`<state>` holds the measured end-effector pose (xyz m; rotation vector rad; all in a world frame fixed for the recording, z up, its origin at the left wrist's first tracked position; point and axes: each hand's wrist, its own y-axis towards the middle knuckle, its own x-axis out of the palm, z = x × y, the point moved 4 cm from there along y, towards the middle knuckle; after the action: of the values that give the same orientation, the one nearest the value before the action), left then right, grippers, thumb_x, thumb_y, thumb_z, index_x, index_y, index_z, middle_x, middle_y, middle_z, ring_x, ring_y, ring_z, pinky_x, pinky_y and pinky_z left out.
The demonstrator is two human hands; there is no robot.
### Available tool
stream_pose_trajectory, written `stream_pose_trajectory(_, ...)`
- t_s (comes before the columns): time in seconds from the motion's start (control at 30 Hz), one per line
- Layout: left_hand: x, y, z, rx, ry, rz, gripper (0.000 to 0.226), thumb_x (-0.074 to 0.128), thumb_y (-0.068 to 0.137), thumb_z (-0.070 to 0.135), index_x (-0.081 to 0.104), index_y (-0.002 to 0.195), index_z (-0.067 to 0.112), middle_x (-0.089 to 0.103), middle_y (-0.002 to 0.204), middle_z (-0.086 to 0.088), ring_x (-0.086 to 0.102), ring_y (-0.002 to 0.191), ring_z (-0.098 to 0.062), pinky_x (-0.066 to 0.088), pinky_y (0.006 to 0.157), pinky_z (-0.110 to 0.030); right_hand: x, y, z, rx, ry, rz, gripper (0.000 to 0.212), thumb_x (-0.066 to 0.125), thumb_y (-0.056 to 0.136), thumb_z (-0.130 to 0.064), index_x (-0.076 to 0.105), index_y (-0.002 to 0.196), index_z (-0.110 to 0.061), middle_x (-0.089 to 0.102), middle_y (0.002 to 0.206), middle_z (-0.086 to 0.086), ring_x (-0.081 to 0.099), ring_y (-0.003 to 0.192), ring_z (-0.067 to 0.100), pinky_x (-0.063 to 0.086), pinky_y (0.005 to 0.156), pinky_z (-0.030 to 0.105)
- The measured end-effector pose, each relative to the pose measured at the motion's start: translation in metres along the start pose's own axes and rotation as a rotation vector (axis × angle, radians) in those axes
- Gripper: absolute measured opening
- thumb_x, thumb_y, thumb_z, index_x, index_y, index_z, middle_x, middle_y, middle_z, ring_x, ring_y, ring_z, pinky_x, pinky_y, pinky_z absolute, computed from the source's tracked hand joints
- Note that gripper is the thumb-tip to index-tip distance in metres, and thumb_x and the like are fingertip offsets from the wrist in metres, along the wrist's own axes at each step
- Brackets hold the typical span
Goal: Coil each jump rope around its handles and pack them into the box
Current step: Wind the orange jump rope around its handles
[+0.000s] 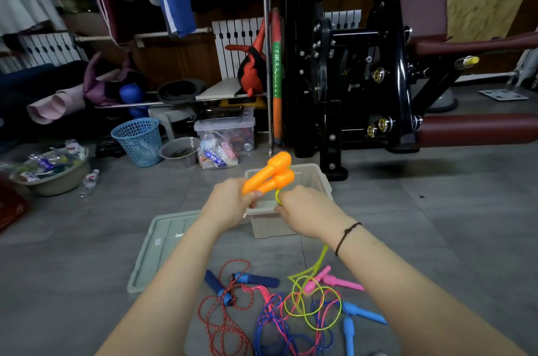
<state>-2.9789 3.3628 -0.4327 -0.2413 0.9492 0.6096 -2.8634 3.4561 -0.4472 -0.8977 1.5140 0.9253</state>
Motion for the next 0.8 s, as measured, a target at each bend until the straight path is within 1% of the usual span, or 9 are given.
stream_pose_trajectory(0.1, 0.019, -0.003, 0.006, 0.017, 0.251, -0.122, 0.016, 0.058, 0.092, 0.033, 0.060, 0.090, 0.017, 0.065, 0.093, -0.011, 0.060, 0.088, -0.029, 0.039, 0.067, -0.029, -0.016, -0.003, 0.003, -0.062, -0.151, 0.030, 0.041, 0.043, 0.094, -0.049, 0.064, 0.101, -0.014, 0.062, 0.104, 0.011, 0.060, 0.096, 0.033, 0.045, 0.069, 0.035)
stream_pose_trajectory(0.17, 0.031, -0.007, 0.013, 0.096, 0.389, -0.184, 0.023, 0.057, 0.091, 0.036, 0.061, 0.103, 0.017, 0.063, 0.104, -0.013, 0.059, 0.098, -0.033, 0.041, 0.072, -0.032, -0.027, -0.004, 0.012, -0.051, -0.207, 0.022, 0.050, 0.046, 0.086, -0.063, 0.068, 0.096, -0.019, 0.064, 0.095, 0.006, 0.061, 0.092, 0.028, 0.042, 0.065, 0.031)
stream_pose_trajectory(0.33, 0.040, -0.002, 0.015, 0.238, 0.430, -0.374, 0.022, 0.060, 0.089, 0.038, 0.063, 0.096, 0.017, 0.067, 0.095, -0.006, 0.061, 0.092, -0.023, 0.044, 0.073, -0.030, -0.036, -0.011, 0.042, 0.064, -0.170, 0.036, 0.059, 0.060, 0.059, -0.080, 0.061, 0.072, -0.023, 0.042, 0.063, -0.007, 0.045, 0.073, 0.018, 0.039, 0.060, 0.029)
stream_pose_trajectory(0.4, 0.040, -0.004, 0.012, 0.256, 0.320, -0.491, 0.015, 0.063, 0.088, 0.035, 0.063, 0.084, 0.020, 0.068, 0.082, 0.003, 0.059, 0.078, -0.012, 0.042, 0.069, -0.026, -0.030, -0.009, 0.045, 0.087, -0.067, 0.017, 0.059, 0.064, 0.057, -0.078, 0.052, 0.061, -0.020, 0.042, 0.057, -0.007, 0.041, 0.064, 0.014, 0.033, 0.054, 0.028)
stream_pose_trajectory(0.47, 0.033, -0.009, 0.012, 0.267, 0.121, -0.565, 0.014, 0.065, 0.087, 0.030, 0.060, 0.075, 0.025, 0.064, 0.072, 0.009, 0.053, 0.064, -0.005, 0.039, 0.062, -0.020, -0.022, -0.006, 0.050, 0.095, 0.264, 0.003, 0.055, 0.070, 0.062, -0.067, 0.049, 0.053, -0.017, 0.040, 0.051, -0.006, 0.037, 0.053, 0.009, 0.031, 0.051, 0.026)
stream_pose_trajectory(0.53, 0.024, -0.016, 0.011, 0.284, -0.082, -0.627, 0.013, 0.065, 0.088, 0.025, 0.060, 0.076, 0.023, 0.064, 0.070, 0.011, 0.050, 0.060, -0.004, 0.039, 0.059, -0.017, -0.020, -0.005, 0.054, 0.086, 0.658, -0.037, 0.048, 0.071, 0.074, -0.053, 0.052, 0.053, -0.014, 0.036, 0.050, -0.005, 0.034, 0.050, 0.009, 0.029, 0.049, 0.024)
stream_pose_trajectory(0.63, 0.016, -0.023, 0.013, 0.290, -0.360, -0.661, 0.011, 0.062, 0.091, 0.020, 0.061, 0.082, 0.013, 0.065, 0.074, 0.005, 0.049, 0.064, -0.011, 0.040, 0.057, -0.017, -0.020, -0.004, 0.052, 0.122, 1.097, -0.102, 0.047, 0.064, 0.080, -0.049, 0.049, 0.046, -0.020, 0.040, 0.048, -0.004, 0.037, 0.046, 0.009, 0.031, 0.048, 0.021)
stream_pose_trajectory(0.73, 0.014, -0.022, 0.018, 0.240, -0.620, -0.556, 0.012, 0.058, 0.093, 0.016, 0.058, 0.083, 0.009, 0.064, 0.070, 0.004, 0.047, 0.058, -0.008, 0.037, 0.052, -0.016, -0.019, 0.001, 0.053, 0.221, 1.401, -0.032, 0.040, 0.061, 0.089, -0.026, 0.060, 0.049, -0.022, 0.047, 0.053, -0.002, 0.042, 0.047, 0.008, 0.033, 0.048, 0.021)
stream_pose_trajectory(0.8, 0.012, -0.013, 0.016, 0.137, -0.808, -0.366, 0.012, 0.057, 0.094, 0.018, 0.057, 0.085, 0.010, 0.062, 0.071, 0.002, 0.045, 0.055, -0.006, 0.033, 0.048, -0.015, -0.018, 0.004, 0.052, 0.241, 1.372, 0.003, 0.031, 0.051, 0.094, -0.019, 0.061, 0.064, -0.017, 0.043, 0.055, 0.004, 0.034, 0.040, 0.008, 0.024, 0.042, 0.019)
